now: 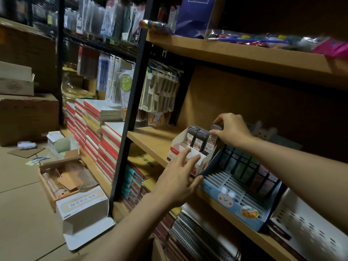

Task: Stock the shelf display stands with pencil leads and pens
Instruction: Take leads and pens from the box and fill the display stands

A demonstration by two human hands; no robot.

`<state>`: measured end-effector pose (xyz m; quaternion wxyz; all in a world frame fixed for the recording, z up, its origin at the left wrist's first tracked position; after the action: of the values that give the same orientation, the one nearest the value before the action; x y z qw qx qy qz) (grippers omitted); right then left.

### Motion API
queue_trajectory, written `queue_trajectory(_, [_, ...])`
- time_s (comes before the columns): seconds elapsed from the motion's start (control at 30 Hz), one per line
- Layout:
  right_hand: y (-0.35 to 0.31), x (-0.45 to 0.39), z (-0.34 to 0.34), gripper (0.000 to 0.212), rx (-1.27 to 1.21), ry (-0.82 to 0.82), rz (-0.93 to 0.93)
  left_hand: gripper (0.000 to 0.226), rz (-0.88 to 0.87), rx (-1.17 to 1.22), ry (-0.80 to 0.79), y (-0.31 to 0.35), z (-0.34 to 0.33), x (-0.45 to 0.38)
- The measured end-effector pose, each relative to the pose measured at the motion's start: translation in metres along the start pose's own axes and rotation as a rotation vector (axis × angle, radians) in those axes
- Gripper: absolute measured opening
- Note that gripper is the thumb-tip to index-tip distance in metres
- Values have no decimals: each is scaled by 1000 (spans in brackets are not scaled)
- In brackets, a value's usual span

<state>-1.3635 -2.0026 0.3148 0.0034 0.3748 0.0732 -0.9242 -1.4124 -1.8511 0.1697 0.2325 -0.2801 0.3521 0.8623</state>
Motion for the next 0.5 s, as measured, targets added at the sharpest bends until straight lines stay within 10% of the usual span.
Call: queue_trajectory(0.5, [-3, 27, -12, 21, 153, 69, 49, 67, -51, -4, 22, 0, -1, 1])
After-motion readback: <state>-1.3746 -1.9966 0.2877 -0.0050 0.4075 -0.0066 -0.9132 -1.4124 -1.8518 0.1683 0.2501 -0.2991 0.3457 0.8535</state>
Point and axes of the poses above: each hand's wrist, its own x-axis away from the middle knuckle, its own z-axis out of the back of the hand, y = z × x, the point moved 4 cm from there along -x, towards the middle knuckle, and after that the axes turned 14 degrees about y, right-handed, at the moved point
